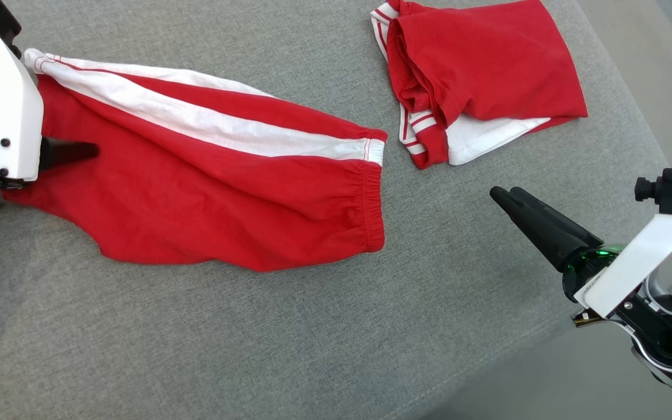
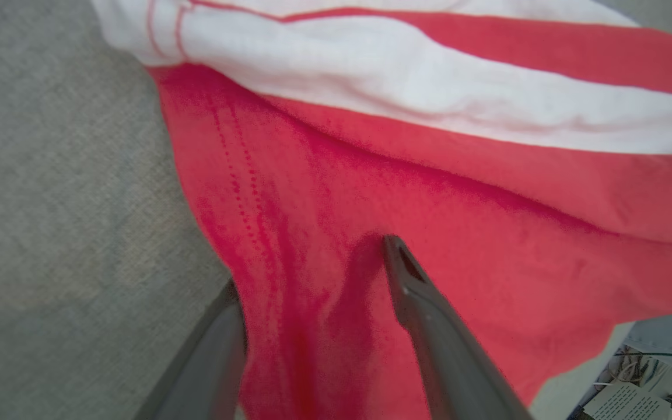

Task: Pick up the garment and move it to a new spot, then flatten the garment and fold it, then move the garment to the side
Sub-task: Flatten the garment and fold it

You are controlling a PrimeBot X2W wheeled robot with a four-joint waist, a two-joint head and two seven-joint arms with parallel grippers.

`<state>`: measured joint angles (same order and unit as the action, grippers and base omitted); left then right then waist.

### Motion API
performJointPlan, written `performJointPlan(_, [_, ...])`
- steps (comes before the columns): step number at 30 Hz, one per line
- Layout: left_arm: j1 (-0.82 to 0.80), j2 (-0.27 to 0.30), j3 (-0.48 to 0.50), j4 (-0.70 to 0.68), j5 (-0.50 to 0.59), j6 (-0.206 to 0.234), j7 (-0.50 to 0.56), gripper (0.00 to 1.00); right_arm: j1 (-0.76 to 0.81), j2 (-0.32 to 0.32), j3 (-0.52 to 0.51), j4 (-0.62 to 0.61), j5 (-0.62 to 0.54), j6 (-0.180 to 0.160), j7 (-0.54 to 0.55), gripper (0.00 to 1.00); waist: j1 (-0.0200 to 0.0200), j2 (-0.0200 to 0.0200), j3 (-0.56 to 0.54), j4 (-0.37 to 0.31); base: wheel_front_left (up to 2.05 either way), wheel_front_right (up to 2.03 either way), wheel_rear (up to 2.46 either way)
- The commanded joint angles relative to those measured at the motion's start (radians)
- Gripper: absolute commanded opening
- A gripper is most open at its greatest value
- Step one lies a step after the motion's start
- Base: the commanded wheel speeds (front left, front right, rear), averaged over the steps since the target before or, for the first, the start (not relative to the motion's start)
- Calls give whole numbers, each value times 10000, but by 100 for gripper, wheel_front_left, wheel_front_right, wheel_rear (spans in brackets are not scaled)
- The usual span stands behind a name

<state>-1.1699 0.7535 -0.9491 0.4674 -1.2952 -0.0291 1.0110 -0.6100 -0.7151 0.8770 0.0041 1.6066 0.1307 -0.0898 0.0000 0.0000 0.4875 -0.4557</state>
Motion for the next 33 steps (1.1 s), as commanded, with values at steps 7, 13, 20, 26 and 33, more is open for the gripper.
performJointPlan(7, [403,111,25,37,-31,87,-165,0,87,-115,127,80,132,1,-156,100,0,0,-339,345,0,0,0])
performJointPlan(13, [1086,-16,-95,-317,-233,-27,-429,0,182,-420,252,337,279,1,-155,100,0,0,-1118,1054,0,0,0])
performJointPlan(20, [2327,158,-69,-1040,-781,193,-774,0,299,-845,576,505,607,1,-102,100,0,0,-2012,1723,0,0,0])
performJointPlan(26, [3304,421,25,-1319,-1108,557,-1261,0,367,-1197,897,468,952,1,-239,100,0,0,-2485,2012,0,0,0])
performJointPlan(33, [3950,491,-106,-1061,-774,709,-1990,100,214,-1647,1429,261,1393,1,-583,100,0,0,-2724,2208,0,0,0])
